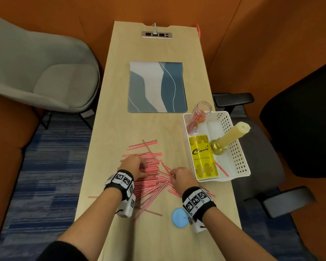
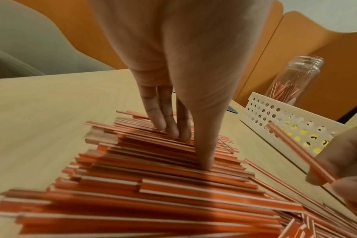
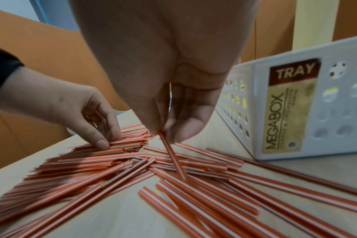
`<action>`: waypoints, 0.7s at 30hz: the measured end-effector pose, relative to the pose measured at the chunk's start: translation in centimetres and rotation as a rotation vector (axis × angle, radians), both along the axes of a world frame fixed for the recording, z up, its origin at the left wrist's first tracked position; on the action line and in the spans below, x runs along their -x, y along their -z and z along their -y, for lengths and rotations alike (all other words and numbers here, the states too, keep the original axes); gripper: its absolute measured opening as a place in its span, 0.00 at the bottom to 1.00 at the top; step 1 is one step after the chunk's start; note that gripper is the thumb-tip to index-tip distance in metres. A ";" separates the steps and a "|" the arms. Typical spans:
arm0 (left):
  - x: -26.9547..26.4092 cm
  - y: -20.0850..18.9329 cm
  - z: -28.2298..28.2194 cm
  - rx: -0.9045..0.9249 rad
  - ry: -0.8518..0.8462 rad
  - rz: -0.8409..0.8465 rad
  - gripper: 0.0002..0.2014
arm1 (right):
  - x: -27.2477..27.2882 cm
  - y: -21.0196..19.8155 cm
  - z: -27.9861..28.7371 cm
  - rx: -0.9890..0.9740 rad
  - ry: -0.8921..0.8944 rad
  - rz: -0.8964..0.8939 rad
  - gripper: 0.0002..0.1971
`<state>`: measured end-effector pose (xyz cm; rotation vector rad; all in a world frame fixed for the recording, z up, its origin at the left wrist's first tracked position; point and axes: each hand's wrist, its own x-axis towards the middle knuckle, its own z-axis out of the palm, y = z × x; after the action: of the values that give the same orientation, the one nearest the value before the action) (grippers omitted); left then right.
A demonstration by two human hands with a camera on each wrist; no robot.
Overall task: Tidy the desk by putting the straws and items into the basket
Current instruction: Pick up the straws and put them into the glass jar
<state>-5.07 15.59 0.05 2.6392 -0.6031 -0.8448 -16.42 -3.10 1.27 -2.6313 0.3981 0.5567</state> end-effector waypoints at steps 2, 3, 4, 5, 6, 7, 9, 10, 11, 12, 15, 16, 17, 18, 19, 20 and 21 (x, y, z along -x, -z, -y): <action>0.1 0.2 0.0 0.022 -0.005 0.011 0.07 | 0.1 -0.4 0.1 -0.022 0.012 0.023 0.13; 0.1 0.2 0.0 0.029 0.000 0.017 0.05 | 0.1 -0.6 0.1 -0.023 0.012 0.029 0.12; 0.2 0.2 0.0 0.030 0.011 0.023 0.03 | 0.1 -0.9 0.2 -0.026 0.013 0.033 0.12; 0.3 0.2 0.0 0.028 0.021 0.028 0.02 | 0.0 -1.2 0.3 -0.034 0.016 0.039 0.11; 0.3 0.3 0.1 0.023 0.027 0.036 0.03 | 0.0 -1.5 0.4 -0.047 0.020 0.047 0.10; 0.3 0.3 0.1 0.019 0.035 0.043 0.03 | -0.1 -1.8 0.5 -0.064 0.025 0.056 0.09; 0.2 0.2 0.1 0.006 0.050 0.051 0.04 | -0.3 -2.5 0.7 -0.114 0.038 0.073 0.08; 0.2 0.2 0.1 0.001 0.061 0.055 0.04 | -0.5 -2.8 0.8 -0.145 0.047 0.082 0.07; 0.1 0.1 0.1 -0.001 0.070 0.064 0.04 | -0.7 -3.3 1.0 -0.181 0.055 0.096 0.06; -0.1 0.0 0.0 -0.001 0.071 0.070 0.03 | -1.0 -3.8 1.2 -0.218 0.063 0.119 0.05; -0.7 -0.3 -0.1 0.035 0.040 0.079 0.05 | -2.3 -6.4 2.6 -0.293 0.114 0.220 0.04; -0.9 -0.5 -0.1 0.047 0.029 0.071 0.07 | -2.8 -7.6 3.3 -0.314 0.138 0.262 0.04; -1.0 -0.7 0.0 0.057 0.023 0.061 0.08 | -3.5 -8.9 4.1 -0.332 0.162 0.307 0.05; -1.2 -0.8 0.1 0.068 0.017 0.051 0.07 | -4.1 -10.3 4.9 -0.346 0.187 0.349 0.05; -1.4 -0.9 0.2 0.086 0.007 0.040 0.07 | -4.8 -11.8 5.8 -0.360 0.214 0.388 0.05; -1.6 -1.1 0.3 0.111 -0.008 0.032 0.06 | -5.4 -13.3 6.8 -0.378 0.240 0.435 0.04; -1.8 -1.4 0.5 0.140 -0.026 0.030 0.05 | -6.0 -14.6 7.7 -0.386 0.266 0.493 0.03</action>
<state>-3.26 15.05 1.40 2.5311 -0.6111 -0.7294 -10.41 -10.84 15.89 -2.1928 0.4225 -0.1002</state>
